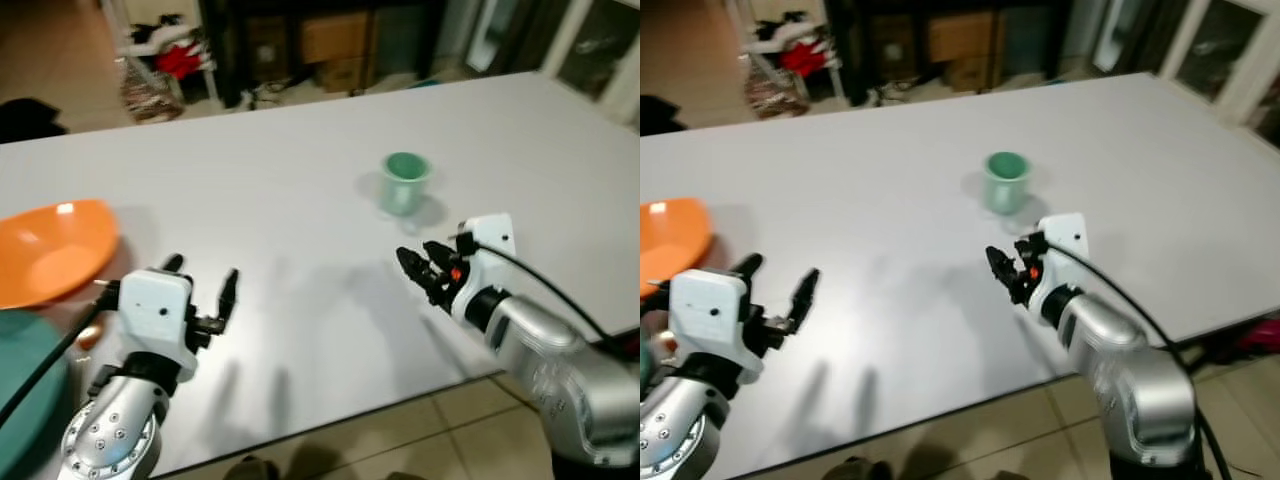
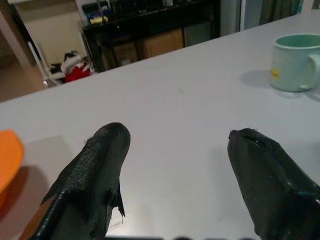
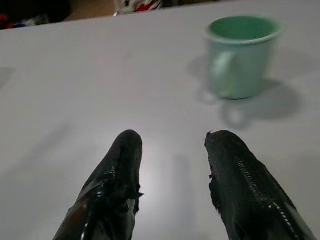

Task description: Setting the table

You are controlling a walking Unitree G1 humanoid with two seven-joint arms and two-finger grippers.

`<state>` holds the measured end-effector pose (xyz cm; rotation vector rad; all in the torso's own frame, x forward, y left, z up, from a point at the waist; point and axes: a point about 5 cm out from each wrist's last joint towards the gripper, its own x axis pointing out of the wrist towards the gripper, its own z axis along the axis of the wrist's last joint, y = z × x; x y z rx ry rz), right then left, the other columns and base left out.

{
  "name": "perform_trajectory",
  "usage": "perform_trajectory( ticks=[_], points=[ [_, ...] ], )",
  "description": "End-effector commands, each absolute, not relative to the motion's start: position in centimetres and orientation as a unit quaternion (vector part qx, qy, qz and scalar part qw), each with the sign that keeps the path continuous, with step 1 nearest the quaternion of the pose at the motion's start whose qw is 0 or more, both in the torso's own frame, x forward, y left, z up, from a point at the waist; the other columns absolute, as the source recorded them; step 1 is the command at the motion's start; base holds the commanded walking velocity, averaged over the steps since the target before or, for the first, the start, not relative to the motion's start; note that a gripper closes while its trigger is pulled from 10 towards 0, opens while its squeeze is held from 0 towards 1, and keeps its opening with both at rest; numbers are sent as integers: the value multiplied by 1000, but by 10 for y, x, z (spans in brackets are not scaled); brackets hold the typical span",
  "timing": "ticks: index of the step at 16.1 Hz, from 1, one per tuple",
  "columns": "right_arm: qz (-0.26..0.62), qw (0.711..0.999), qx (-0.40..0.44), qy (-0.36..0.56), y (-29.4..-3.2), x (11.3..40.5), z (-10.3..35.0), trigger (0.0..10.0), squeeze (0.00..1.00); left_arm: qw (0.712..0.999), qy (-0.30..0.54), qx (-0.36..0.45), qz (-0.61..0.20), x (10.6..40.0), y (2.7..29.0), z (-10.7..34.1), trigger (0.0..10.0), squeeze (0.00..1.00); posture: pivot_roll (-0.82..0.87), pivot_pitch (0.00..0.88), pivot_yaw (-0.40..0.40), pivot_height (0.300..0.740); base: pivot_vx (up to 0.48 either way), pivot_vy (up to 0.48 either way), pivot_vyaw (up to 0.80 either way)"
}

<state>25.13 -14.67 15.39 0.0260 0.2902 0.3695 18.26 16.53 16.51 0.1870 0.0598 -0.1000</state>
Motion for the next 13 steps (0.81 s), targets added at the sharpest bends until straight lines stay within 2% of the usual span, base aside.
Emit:
perform_trajectory(
  ticks=[1, 5, 6, 7, 9, 13],
  points=[
    [176, 977, -10, 120, -147, 248, 160, 10000, 0, 994, 30, 99, -40, 181, 166, 164, 10000, 0, -30, 40, 35, 740, 0, -368, 0],
    [219, 971, -15, 95, -139, 238, 158, 10000, 0, 995, 30, 95, -29, 177, 161, 162, 10000, 0, -26, 40, 26, 740, 0, -370, 0],
    [230, 969, -11, 95, -137, 235, 157, 10000, 435, 995, 28, 96, -26, 176, 163, 163, 10000, 0, -24, 40, 23, 740, 0, -371, 0],
    [234, 968, -11, 95, -136, 233, 156, 10000, 1000, 995, 26, 97, -23, 176, 165, 164, 10000, 0, -24, 40, 24, 740, 0, -368, 0],
    [238, 967, -8, 92, -135, 230, 155, 10000, 1000, 995, 20, 98, -21, 177, 166, 165, 10000, 0, -24, 41, 24, 740, 0, -186, 228],
    [218, 973, -17, 68, -141, 227, 154, 10000, 1000, 995, 8, 96, -34, 187, 167, 166, 10000, 0, -33, 39, 38, 740, 0, 0, 800]
  ],
)
